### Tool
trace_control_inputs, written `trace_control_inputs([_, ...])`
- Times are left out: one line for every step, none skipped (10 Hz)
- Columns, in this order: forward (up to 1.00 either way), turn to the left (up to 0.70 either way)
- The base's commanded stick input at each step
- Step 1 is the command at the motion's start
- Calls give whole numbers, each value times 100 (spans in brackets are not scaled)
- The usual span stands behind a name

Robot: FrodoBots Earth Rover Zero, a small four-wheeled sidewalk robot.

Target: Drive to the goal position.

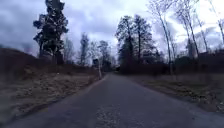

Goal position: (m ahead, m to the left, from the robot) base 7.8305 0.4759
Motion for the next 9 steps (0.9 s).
trace_control_inputs([50, 0])
trace_control_inputs([50, 0])
trace_control_inputs([50, 0])
trace_control_inputs([50, 0])
trace_control_inputs([50, 0])
trace_control_inputs([50, 0])
trace_control_inputs([50, 0])
trace_control_inputs([50, 0])
trace_control_inputs([50, 0])
